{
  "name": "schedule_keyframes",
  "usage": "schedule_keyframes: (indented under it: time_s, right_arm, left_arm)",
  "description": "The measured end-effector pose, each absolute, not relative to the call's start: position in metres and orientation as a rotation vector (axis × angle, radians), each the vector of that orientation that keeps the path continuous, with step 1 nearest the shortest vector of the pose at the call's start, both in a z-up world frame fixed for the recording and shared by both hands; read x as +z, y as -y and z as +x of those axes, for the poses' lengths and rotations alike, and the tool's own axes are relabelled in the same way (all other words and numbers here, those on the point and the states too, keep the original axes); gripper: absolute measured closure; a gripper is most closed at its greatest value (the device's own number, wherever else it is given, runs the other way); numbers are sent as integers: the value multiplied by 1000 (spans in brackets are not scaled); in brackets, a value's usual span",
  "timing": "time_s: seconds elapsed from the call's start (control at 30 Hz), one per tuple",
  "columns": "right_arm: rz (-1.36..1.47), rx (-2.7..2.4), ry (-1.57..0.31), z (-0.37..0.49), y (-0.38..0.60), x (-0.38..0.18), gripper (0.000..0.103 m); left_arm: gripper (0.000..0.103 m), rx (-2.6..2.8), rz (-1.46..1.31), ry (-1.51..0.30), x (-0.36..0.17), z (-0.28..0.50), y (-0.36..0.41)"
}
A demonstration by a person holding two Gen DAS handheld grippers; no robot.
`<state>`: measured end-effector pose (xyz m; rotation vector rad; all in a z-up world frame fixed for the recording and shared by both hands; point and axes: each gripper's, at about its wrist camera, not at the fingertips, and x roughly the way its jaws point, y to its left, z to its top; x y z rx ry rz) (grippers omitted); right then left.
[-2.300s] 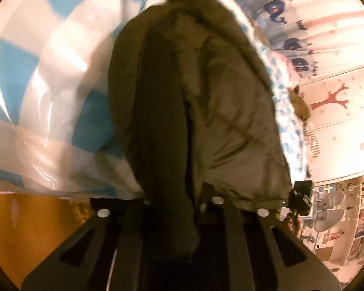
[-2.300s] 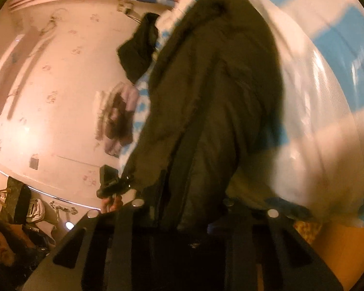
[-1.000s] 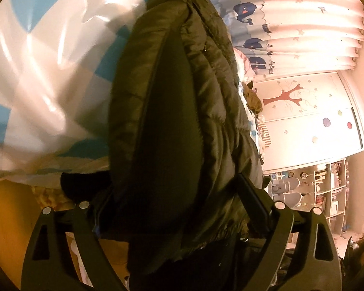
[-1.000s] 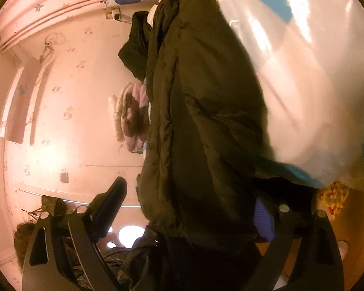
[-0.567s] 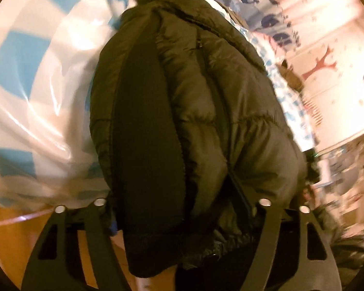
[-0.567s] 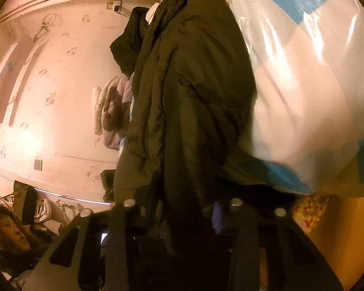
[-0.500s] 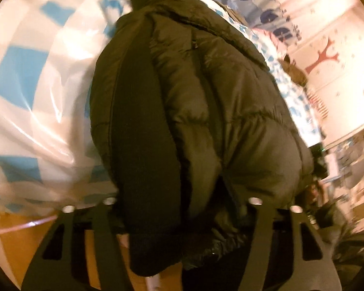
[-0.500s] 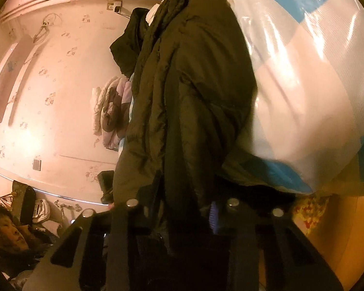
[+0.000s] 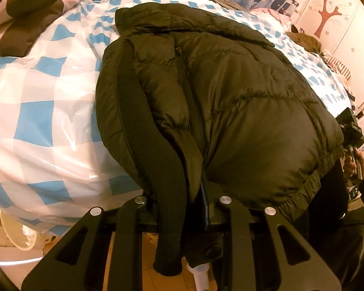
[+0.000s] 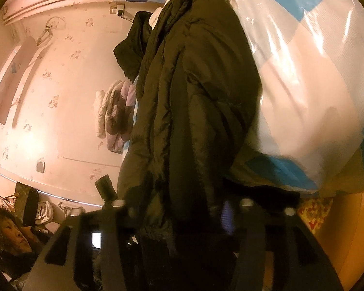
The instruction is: Fold large clothes
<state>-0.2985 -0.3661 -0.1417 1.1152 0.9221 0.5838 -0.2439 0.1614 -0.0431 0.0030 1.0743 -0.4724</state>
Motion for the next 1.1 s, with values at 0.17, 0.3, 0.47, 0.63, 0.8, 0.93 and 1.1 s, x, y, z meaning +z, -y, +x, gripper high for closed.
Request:
schedule_keyframes:
  time_s: [0.17,0.3,0.47,0.63,0.8,0.93,1.1]
  right_arm:
    - [1126,584,-924,-298,365,-142,43]
    - [1130,594,-934,-297,365,-143,43]
    - [1111,577,-933,-297,365,-144,48]
    - [1092,562,-925,-298,364,-145,63]
    - [1129,582,-912,-300,367,-147,60]
    - [1161,595,-902,-301,371,-149,39]
    - [1115,598,-904,-301,369,-145,57]
  left_arm:
    - [82,-463,26,-1067,-44,-244,-157]
    - [81,-460,34,-1066,-45,-244,-155]
    - [80,-461,34,-1065,-45,-245,-154]
    - [54,-461,-4,-1080,-51,-246,-157]
    - [27,-497,-291,-1159,-73,-233,-192]
    - [22,-524,-430,-1197,-90,-233,-209]
    - [54,-577,-469,-1195,-90,-237,-210]
